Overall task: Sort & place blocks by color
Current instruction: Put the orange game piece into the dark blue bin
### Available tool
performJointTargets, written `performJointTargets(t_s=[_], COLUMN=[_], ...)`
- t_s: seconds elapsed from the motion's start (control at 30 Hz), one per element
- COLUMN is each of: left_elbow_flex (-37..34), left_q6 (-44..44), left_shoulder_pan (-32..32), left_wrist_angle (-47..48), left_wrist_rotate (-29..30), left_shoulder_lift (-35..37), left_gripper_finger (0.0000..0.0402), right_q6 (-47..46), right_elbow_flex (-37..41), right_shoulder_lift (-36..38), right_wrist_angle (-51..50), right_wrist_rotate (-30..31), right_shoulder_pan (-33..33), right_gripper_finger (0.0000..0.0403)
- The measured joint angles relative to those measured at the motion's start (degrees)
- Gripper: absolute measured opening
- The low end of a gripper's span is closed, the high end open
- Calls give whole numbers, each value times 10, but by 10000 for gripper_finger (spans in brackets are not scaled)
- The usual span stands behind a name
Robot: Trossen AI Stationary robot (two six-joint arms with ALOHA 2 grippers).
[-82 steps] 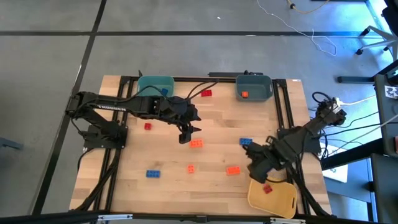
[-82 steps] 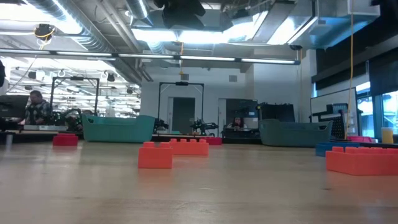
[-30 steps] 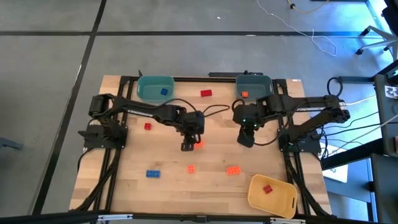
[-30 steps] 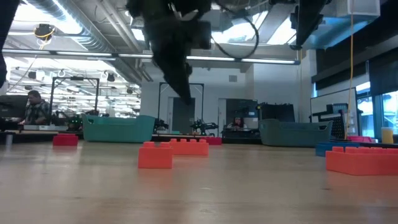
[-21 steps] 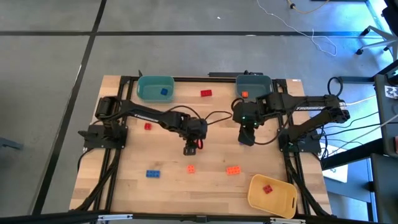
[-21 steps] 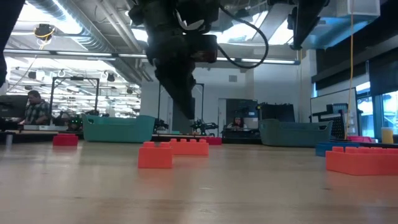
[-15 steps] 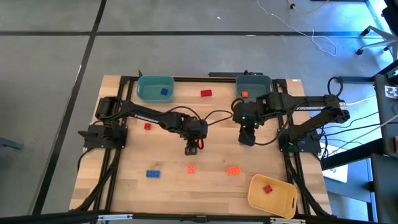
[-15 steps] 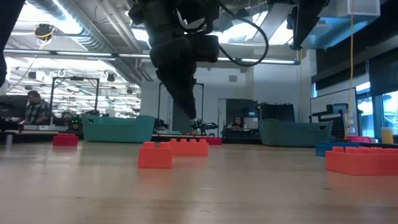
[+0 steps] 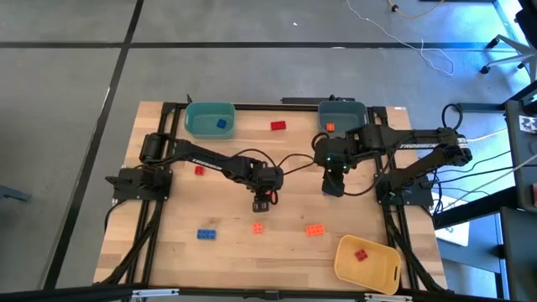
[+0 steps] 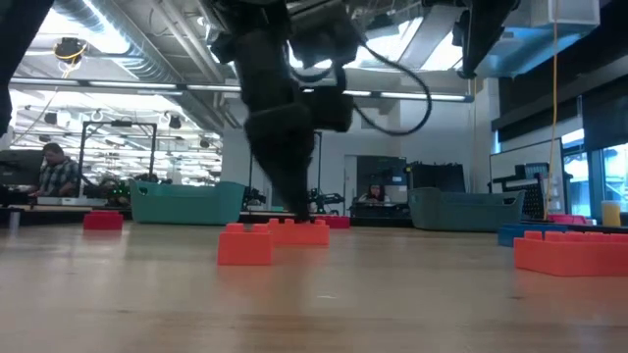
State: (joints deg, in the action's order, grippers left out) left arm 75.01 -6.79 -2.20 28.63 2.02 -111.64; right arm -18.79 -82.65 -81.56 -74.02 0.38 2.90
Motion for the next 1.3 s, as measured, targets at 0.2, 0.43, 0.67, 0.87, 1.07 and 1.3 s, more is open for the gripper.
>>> performJointTargets(t_s=[0.2, 0.43, 0.67, 0.87, 1.07, 1.3], left_elbow_flex=[0, 2, 1, 1, 1, 1], left_q6=[-3, -5, -5, -4, -6, -21], left_shoulder_pan=[0, 0, 0, 0, -1, 0], left_wrist_angle=[-5, -2, -10, -12, -13, -12], left_wrist_rotate=[2, 3, 4, 8, 19, 13], left_shoulder_lift=[-18, -37, -36, -36, -36, -37], left_gripper_finger=[208, 208, 208, 208, 208, 172], right_q6=[4, 11, 11, 13, 13, 13], right_elbow_flex=[0, 0, 0, 0, 0, 0], right_shoulder_lift=[0, 0, 0, 0, 0, 0], right_wrist_angle=[0, 0, 0, 0, 0, 0], right_wrist_rotate=[0, 0, 0, 0, 0, 0], right_shoulder_pan=[0, 0, 0, 0, 0, 0], right_gripper_finger=[159, 159, 159, 159, 159, 159])
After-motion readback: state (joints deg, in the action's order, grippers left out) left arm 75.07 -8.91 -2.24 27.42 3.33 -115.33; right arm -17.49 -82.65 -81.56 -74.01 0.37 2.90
